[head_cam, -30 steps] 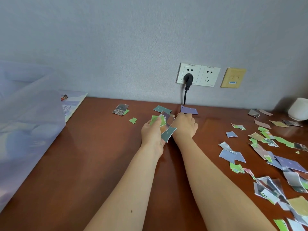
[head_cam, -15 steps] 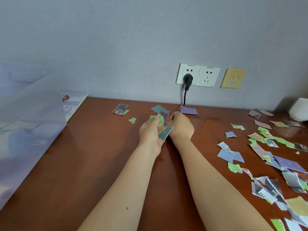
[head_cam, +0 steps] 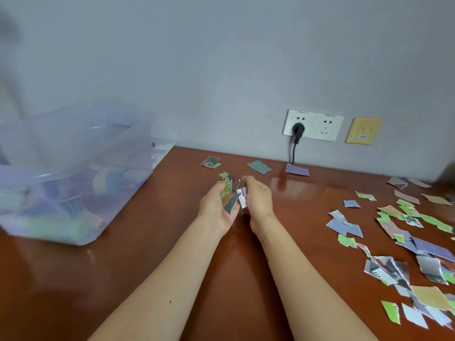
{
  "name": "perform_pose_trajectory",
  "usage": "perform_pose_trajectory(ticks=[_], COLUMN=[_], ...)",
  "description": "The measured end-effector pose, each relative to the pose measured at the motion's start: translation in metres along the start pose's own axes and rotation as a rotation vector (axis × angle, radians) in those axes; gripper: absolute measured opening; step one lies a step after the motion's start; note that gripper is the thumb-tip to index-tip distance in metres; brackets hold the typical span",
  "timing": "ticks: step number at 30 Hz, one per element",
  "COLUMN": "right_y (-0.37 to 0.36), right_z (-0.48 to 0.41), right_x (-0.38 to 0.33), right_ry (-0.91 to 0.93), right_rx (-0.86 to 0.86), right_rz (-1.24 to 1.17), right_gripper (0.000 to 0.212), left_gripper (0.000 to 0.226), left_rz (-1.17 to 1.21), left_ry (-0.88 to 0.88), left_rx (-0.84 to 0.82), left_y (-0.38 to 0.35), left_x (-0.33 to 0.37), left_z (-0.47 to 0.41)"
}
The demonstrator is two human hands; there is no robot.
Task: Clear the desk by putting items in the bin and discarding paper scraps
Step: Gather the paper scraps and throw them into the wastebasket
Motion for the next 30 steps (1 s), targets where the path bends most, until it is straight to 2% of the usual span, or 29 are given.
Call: perform_pose_trajectory(ticks=[6, 12, 20, 24, 28, 30], right_y=[-0.093, -0.165, -0.247, -0.285, -0.316, -0.331], right_z=[0.077, 0.162, 0.277, 0.323, 0.355, 0.367], right_x=[0.009, 0.031, 0.100, 0.153, 0.205, 0.231], right_ry=[-0.040, -0.075, -0.160, -0.234, -0.272, -0.280], right_rx=[-0.285, -0.483, -0.698, -0.779, -0.820, -0.846], right_rz=[0.009, 0.062, 0.179, 0.227, 0.327, 0.397], right_gripper=[0.029, 0.027, 0.025, 0.009, 0.024, 0.023], left_gripper=[0.010, 0.022, 0.026, 0.019, 0.014, 0.017], left_rz=[0.057, 0.075, 0.085, 0.074, 0.085, 0.091], left_ry=[-0.228, -0.386, -0.480, -0.489, -0.477, -0.462], left_rx=[-0.001, 0.051, 0.218, 0.285, 0.377, 0.421], left_y=[0.050, 0.106, 0.225, 0.301, 0.371, 0.403], left_x=[0.083, 0.147, 0.197, 0.208, 0.213, 0.214], left_z=[0.056, 0.141, 0.237, 0.265, 0.282, 0.288])
Point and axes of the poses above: each hand's wrist, its own z-axis away from the middle knuckle, its own y-axis out of the back of the hand, x = y × z, the point moved 8 cm from there along -z, towards the middle knuckle, and after that the axes turned 11 degrees about -y, right-handed, at the moved point
